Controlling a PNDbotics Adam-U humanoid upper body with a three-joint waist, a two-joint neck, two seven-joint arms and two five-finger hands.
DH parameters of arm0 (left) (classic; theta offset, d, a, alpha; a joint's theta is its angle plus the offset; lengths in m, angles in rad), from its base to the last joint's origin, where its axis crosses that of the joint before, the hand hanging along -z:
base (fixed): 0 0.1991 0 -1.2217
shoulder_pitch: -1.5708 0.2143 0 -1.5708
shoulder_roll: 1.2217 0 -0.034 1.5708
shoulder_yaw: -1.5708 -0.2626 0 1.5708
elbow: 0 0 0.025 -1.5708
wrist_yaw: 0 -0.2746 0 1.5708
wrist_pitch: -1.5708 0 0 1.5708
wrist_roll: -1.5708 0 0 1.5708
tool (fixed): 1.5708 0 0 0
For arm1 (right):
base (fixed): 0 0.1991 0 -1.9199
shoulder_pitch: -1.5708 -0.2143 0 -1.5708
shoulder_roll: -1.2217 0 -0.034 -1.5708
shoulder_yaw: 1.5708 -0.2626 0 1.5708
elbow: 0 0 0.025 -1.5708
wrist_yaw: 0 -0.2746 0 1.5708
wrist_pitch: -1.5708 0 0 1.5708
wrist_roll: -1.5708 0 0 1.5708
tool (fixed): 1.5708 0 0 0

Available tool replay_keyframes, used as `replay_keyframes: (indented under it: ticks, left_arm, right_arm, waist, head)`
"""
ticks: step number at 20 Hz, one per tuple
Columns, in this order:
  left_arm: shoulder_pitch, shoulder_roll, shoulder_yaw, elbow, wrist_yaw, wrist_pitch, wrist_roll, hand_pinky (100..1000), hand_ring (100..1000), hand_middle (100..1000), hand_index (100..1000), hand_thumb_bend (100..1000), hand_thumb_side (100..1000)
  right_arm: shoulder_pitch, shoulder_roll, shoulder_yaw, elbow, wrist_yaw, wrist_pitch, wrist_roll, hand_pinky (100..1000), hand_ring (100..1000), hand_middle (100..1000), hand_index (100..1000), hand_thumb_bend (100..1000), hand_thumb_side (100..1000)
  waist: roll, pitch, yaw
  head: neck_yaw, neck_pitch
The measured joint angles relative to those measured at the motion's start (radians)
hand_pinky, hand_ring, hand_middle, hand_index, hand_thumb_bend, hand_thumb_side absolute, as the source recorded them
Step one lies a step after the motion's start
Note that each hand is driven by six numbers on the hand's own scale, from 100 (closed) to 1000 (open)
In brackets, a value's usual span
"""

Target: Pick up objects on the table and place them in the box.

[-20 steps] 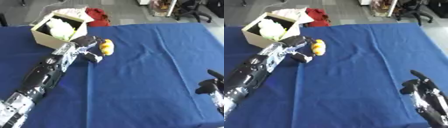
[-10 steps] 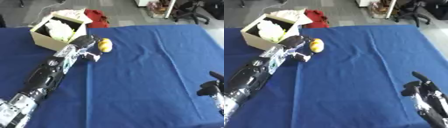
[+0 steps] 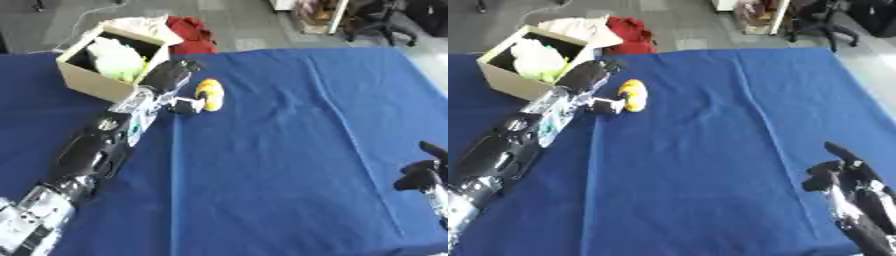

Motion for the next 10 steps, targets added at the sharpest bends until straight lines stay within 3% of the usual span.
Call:
replay_keyframes:
  ticks: [5,10]
  left_arm:
    - [0.000,0.000,-0.007,0.002,0.012,-0.027,-0.057,862,816,865,956,121,564]
    - [0.001,-0.009,-0.012,0.023,0.009,-0.069,-0.190,850,808,867,952,158,641]
  right_arm:
    - [-0.001,0.000,0.000,0.000,0.000,0.001,0.003,604,566,587,914,100,428]
    - [-0.001,0.000,0.000,0.000,-0.001,0.001,0.003,604,565,587,911,100,429]
  waist:
    - [0.000,0.004,-0.006]
    - [0.000,0.004,-0.007]
  head:
    - [0.000,0.000]
    - [0.000,0.000]
